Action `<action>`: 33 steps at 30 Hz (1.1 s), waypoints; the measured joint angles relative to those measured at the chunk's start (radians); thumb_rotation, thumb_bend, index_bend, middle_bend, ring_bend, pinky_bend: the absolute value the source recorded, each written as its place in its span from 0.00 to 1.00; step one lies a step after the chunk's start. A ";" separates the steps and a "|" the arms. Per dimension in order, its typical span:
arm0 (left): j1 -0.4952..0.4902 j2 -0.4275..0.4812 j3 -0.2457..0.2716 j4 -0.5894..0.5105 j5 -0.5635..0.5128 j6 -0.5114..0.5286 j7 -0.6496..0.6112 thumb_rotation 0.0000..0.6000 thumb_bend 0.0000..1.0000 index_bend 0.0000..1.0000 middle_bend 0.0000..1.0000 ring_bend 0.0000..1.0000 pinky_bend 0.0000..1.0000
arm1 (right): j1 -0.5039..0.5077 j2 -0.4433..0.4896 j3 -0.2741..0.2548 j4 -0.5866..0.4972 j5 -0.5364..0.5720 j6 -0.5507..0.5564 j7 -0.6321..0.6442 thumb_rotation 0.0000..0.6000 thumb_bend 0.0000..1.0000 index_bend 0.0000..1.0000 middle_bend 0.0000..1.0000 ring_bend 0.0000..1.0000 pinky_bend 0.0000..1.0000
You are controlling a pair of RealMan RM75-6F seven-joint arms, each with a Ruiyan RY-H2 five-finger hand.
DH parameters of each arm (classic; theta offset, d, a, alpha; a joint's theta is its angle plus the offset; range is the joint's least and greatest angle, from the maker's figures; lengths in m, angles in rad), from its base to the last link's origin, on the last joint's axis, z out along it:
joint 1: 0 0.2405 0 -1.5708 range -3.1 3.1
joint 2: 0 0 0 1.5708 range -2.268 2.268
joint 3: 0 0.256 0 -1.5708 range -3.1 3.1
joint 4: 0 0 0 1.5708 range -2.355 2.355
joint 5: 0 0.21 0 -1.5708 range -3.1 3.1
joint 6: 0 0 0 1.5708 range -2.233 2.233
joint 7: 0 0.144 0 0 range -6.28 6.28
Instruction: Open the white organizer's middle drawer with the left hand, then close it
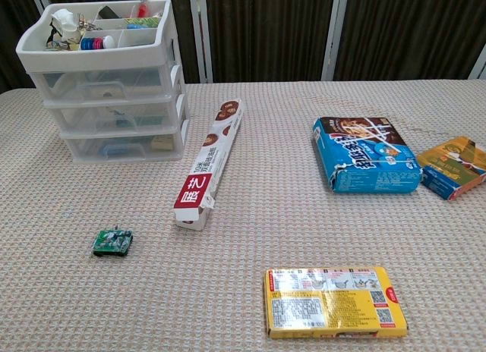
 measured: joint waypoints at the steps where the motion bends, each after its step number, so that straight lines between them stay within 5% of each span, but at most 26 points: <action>1: 0.000 0.000 0.000 0.000 0.000 0.000 0.001 1.00 0.11 0.00 0.00 0.00 0.00 | 0.000 0.000 0.000 0.000 0.000 0.001 0.000 1.00 0.00 0.05 0.00 0.00 0.00; 11: -0.006 -0.002 0.004 -0.007 -0.012 -0.023 0.005 1.00 0.13 0.00 0.00 0.00 0.00 | 0.001 0.002 0.000 -0.001 0.002 -0.004 0.000 1.00 0.00 0.06 0.00 0.00 0.00; 15: -0.014 -0.001 0.007 -0.029 -0.022 -0.044 -0.043 1.00 0.46 0.00 0.00 0.01 0.07 | 0.003 0.000 0.000 -0.002 0.001 -0.006 -0.005 1.00 0.00 0.05 0.00 0.00 0.00; 17: -0.019 0.000 0.007 -0.045 -0.031 -0.060 -0.078 1.00 0.63 0.00 0.12 0.14 0.23 | 0.003 -0.001 0.000 -0.003 -0.001 -0.005 -0.006 1.00 0.00 0.05 0.00 0.00 0.00; 22: -0.048 -0.027 -0.014 -0.085 -0.076 -0.107 -0.208 1.00 0.83 0.00 0.68 0.63 0.55 | 0.003 0.001 0.000 -0.003 0.000 -0.006 -0.002 1.00 0.00 0.05 0.00 0.00 0.00; 33: -0.198 -0.123 -0.133 -0.133 -0.404 -0.390 -0.422 1.00 0.88 0.00 0.78 0.71 0.60 | 0.001 0.005 -0.001 -0.003 0.003 -0.006 0.008 1.00 0.00 0.06 0.00 0.00 0.00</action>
